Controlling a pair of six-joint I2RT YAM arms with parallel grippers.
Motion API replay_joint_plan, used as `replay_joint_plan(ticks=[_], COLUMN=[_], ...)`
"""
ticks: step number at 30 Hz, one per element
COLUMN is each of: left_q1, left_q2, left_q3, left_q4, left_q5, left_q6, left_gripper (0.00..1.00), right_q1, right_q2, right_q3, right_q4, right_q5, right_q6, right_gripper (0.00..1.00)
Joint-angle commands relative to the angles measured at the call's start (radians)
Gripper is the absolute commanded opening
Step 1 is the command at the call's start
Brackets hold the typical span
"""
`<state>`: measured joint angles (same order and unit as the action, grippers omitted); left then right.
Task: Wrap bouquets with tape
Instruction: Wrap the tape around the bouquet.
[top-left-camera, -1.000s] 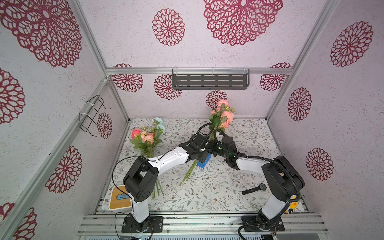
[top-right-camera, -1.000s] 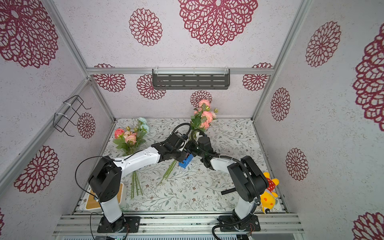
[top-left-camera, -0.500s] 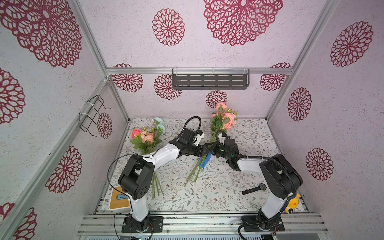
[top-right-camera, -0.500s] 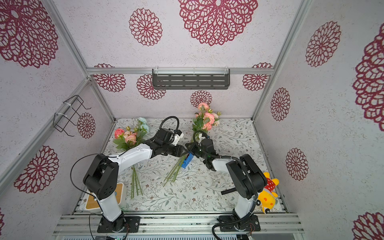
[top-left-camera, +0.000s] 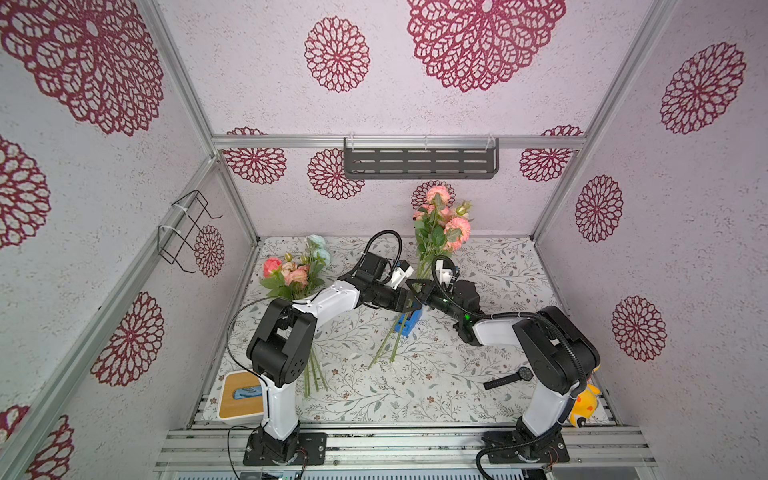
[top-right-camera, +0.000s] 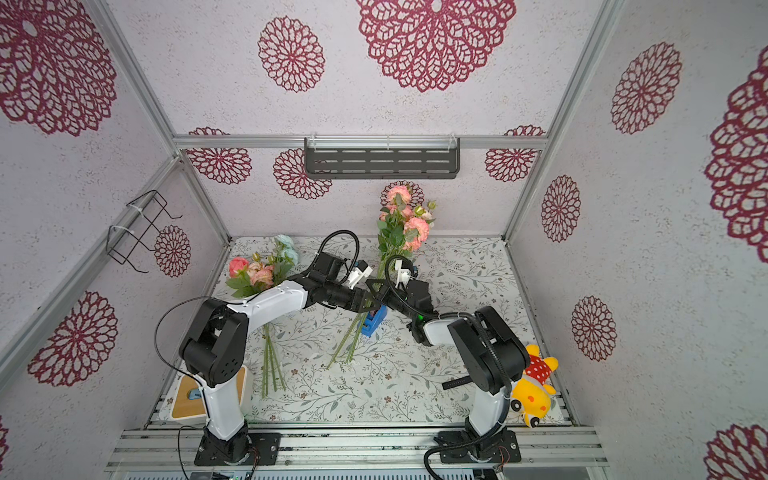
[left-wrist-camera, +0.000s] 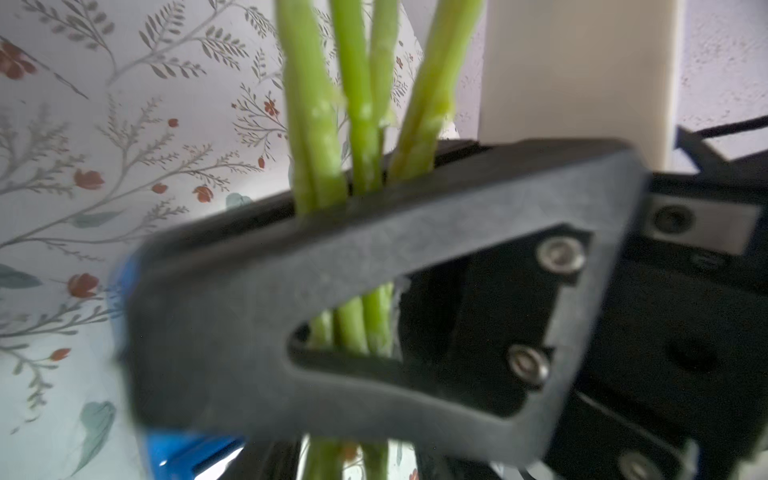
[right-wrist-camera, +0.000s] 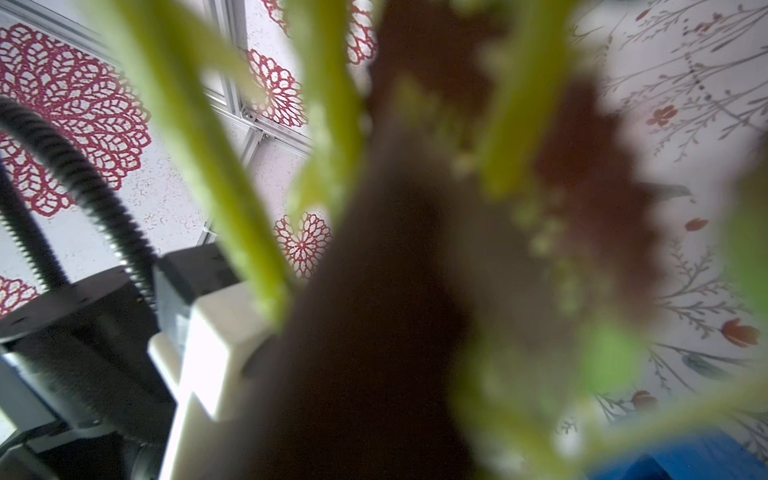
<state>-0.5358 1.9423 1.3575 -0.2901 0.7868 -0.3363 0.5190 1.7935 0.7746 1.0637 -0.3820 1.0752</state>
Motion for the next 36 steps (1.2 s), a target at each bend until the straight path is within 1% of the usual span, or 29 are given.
replay_joint_plan(ticks=[1,3,4,7,8,9,10,13,14,16,20,23,27,29,31,33,36], left_q1=[0.002,0.005,0.004,0.003,0.003,0.002,0.001,-0.005,-0.015,-0.039,-0.081,-0.116,-0.138,-0.166,-0.186,-0.199,-0.209], left_q2=[0.012,0.012,0.043,0.034,0.032,-0.002,-0.018,-0.052,-0.065,-0.091,-0.129,-0.156,-0.160,-0.163,-0.168,-0.178,-0.188], left_q3=[0.009,0.016,0.021,0.019,0.014,0.012,0.008,-0.003,0.000,0.008,0.015,0.009,0.010,0.019,0.019,0.007,-0.009], left_q4=[0.036,0.042,0.041,0.044,0.039,0.029,0.013,-0.027,-0.049,-0.091,-0.119,-0.114,-0.099,-0.106,-0.102,-0.083,-0.060], left_q5=[0.086,0.091,0.086,0.046,0.010,-0.021,-0.064,-0.178,-0.227,-0.317,-0.474,-0.591,-0.641,-0.737,-0.809,-0.855,-0.930], left_q6=[-0.018,-0.024,-0.025,-0.031,-0.031,-0.025,-0.019,0.002,0.024,0.065,0.106,0.148,0.168,0.193,0.205,0.206,0.209], left_gripper=[0.41,0.35,0.30,0.06,0.02,0.00,0.00,0.00,0.00,0.00,0.00,0.00,0.00,0.00,0.00,0.00,0.00], right_q1=[0.009,0.008,0.008,0.008,0.008,0.008,0.008,0.008,0.007,0.009,0.009,0.005,0.004,0.006,0.010,0.013,0.010], right_q2=[-0.024,-0.022,-0.020,-0.019,-0.024,-0.030,-0.039,-0.076,-0.089,-0.111,-0.134,-0.135,-0.105,-0.083,-0.071,-0.073,-0.096], right_q3=[0.003,0.002,0.004,0.000,-0.005,-0.010,-0.011,-0.007,0.002,0.017,0.053,0.069,0.114,0.151,0.172,0.175,0.155], right_q4=[0.208,0.209,0.208,0.204,0.190,0.173,0.140,-0.019,-0.092,-0.216,-0.410,-0.446,-0.452,-0.485,-0.505,-0.520,-0.573], right_q5=[-0.004,-0.014,-0.018,-0.022,-0.022,-0.017,-0.014,0.003,0.011,0.038,0.075,0.081,0.051,0.022,0.001,0.006,0.035], right_q6=[-0.028,-0.029,-0.028,-0.019,-0.019,-0.021,-0.023,-0.046,-0.049,-0.056,-0.035,-0.001,0.012,0.052,0.088,0.100,0.086], right_gripper=[0.00,0.00,0.00,0.00,0.00,0.00,0.05,0.23,0.30,0.40,0.47,0.50,0.52,0.52,0.52,0.46,0.34])
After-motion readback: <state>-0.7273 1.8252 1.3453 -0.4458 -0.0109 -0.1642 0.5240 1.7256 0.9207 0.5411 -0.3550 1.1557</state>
